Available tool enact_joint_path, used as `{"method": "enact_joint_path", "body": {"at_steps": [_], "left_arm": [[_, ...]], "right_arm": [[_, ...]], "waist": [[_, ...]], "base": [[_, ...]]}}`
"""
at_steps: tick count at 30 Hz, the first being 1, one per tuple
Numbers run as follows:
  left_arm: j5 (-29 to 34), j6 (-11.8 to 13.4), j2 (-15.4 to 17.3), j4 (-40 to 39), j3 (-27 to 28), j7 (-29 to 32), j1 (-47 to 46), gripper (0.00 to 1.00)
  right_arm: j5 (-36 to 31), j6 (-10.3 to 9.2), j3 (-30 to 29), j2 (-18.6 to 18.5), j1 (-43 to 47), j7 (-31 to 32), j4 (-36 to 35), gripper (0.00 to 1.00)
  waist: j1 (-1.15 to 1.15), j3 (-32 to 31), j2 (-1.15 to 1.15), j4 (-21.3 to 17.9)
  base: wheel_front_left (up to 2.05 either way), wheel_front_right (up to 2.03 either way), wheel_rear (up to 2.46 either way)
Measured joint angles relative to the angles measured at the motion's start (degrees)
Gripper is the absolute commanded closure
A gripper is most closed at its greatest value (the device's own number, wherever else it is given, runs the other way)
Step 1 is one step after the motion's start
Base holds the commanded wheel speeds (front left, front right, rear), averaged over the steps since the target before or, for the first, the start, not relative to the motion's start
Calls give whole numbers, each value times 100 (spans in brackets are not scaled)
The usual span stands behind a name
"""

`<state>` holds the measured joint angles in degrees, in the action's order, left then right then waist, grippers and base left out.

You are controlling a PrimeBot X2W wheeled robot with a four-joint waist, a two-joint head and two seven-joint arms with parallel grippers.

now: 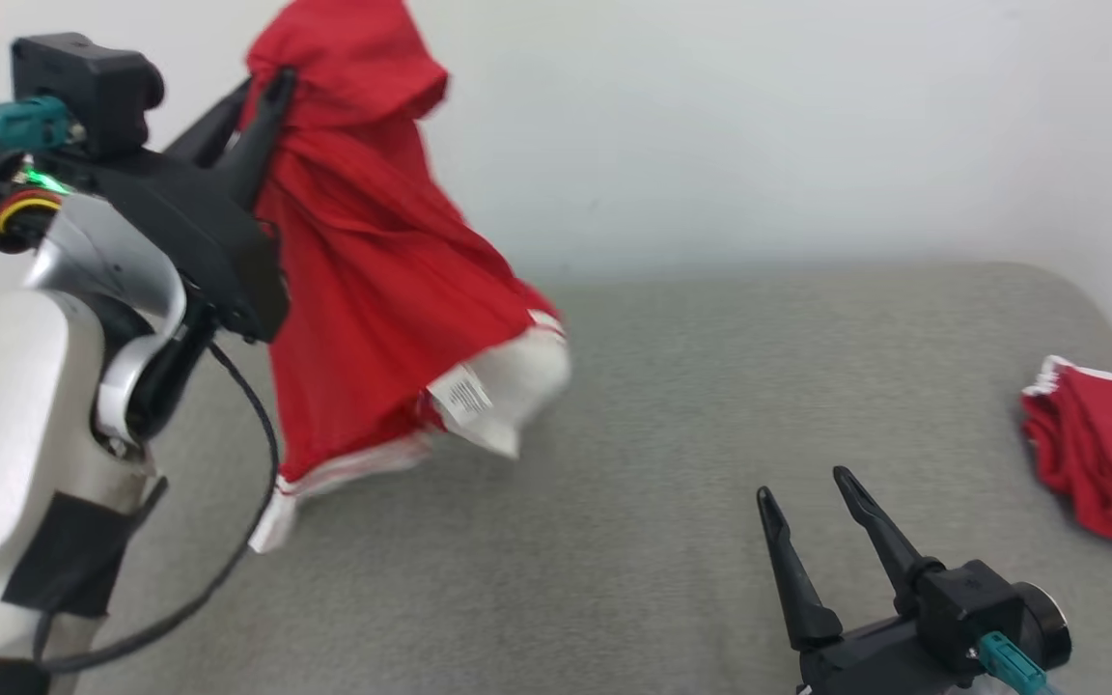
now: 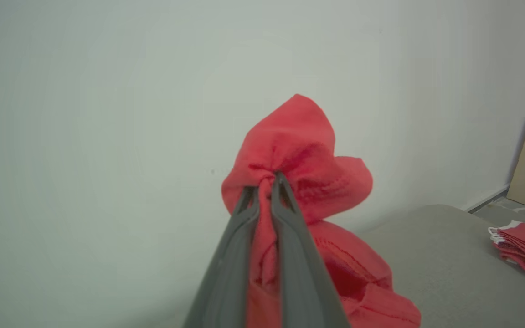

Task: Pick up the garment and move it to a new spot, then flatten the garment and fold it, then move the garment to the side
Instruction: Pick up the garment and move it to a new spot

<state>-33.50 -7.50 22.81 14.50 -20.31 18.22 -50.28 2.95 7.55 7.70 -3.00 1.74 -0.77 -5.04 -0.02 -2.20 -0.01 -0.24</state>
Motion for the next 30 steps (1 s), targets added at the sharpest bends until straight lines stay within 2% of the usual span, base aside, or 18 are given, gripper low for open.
{"method": "enact_joint_path", "body": {"at_steps": [3, 5, 9, 16, 21, 22, 23, 26, 30], "left_arm": [[-59, 0, -32, -428, -121, 77, 211, 100], [-187, 22, -164, -638, -155, 37, 468, 100], [-160, 148, -382, -803, -372, -326, 1218, 100], [199, 355, -654, 5, -847, -1027, 2402, 100], [491, 397, -873, 894, -1244, -1547, 2951, 100], [492, 390, -932, 1032, -1288, -1635, 3012, 61], [497, 389, -990, 1195, -1332, -1699, 3045, 0], [500, 346, -1140, 1479, -1380, -1970, 3097, 0], [479, 336, -1217, 1451, -1324, -2554, 3188, 0]], "right_arm": [[4, 0, -54, 2, 81, 11, -70, 0], [-3, 0, -32, -1, 118, 38, -89, 0], [-19, 0, 70, 3, 149, 75, -93, 0], [-1, 0, 179, 5, 120, 111, -116, 0], [7, 0, 176, 4, 109, 108, -115, 0], [8, 0, 171, 4, 112, 101, -114, 0], [8, 0, 166, 3, 115, 101, -104, 0], [-9, 0, 141, 5, 162, 89, -75, 0], [-19, 0, 13, 5, 211, 65, -59, 0]], "waist": [[0, -117, 0, -306], [1, -163, 0, -524], [1, -230, 0, -1036], [2, -247, 1, -1610], [2, -192, 2, -1829], [2, -173, 1, -1837], [2, -160, 2, -1830], [2, -140, 2, -1747], [3, -163, 2, -1576]], "base": [[0, 0, 0], [0, 0, 0], [0, 0, 0], [0, 0, 0], [0, 0, 0], [0, 0, 0], [0, 0, 0], [0, 0, 0], [0, 0, 0]]}}
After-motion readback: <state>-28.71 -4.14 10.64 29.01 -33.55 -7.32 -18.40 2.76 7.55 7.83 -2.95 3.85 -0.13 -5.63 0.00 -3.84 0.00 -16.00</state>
